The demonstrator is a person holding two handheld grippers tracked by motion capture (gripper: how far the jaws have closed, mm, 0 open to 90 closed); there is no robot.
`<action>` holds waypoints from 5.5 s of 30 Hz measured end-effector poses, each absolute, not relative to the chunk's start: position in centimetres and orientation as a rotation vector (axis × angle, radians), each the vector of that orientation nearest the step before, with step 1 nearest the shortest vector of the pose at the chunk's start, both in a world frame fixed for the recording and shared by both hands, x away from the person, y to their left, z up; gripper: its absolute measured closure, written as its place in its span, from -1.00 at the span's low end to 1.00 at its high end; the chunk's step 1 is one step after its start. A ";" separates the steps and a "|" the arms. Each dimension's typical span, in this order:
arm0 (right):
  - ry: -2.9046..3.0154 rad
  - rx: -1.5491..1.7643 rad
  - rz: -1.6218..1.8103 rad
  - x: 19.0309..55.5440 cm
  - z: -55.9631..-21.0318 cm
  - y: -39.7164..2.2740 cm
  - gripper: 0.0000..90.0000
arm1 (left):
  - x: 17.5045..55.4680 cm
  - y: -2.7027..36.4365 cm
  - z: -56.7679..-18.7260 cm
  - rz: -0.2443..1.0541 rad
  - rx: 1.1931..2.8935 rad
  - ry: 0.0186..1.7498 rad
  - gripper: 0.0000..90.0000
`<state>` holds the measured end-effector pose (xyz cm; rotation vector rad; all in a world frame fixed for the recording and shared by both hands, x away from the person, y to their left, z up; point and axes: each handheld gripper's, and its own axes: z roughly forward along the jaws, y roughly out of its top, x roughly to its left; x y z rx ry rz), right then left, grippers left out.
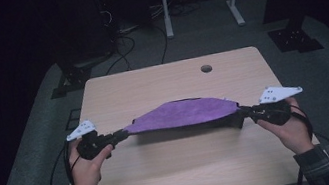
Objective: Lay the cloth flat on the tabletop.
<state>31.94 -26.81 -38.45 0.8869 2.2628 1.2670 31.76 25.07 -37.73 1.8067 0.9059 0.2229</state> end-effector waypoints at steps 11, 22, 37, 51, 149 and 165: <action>2.378 0.900 1.234 27.5 -41.2 -27.5 0.89 | 27.5 24.9 -42.1 0.074 1.901 0.951 0.88; 2.549 0.959 1.146 25.0 -45.3 -28.3 0.87 | 25.3 23.3 -46.2 -0.067 2.097 0.977 0.81; 2.677 0.892 1.127 23.6 -46.4 -28.0 0.64 | 24.9 23.6 -45.9 -0.051 2.155 0.954 0.54; 2.474 0.912 1.214 29.3 -44.3 -27.6 0.26 | 33.4 23.7 -43.0 0.230 2.072 0.973 0.25; 2.410 0.978 1.159 32.6 -45.6 -27.8 0.28 | 44.7 21.1 -44.2 0.396 2.101 0.991 0.22; 2.393 0.980 1.093 33.1 -46.4 -27.2 0.08 | 36.5 22.9 -45.8 0.344 2.076 1.020 -0.02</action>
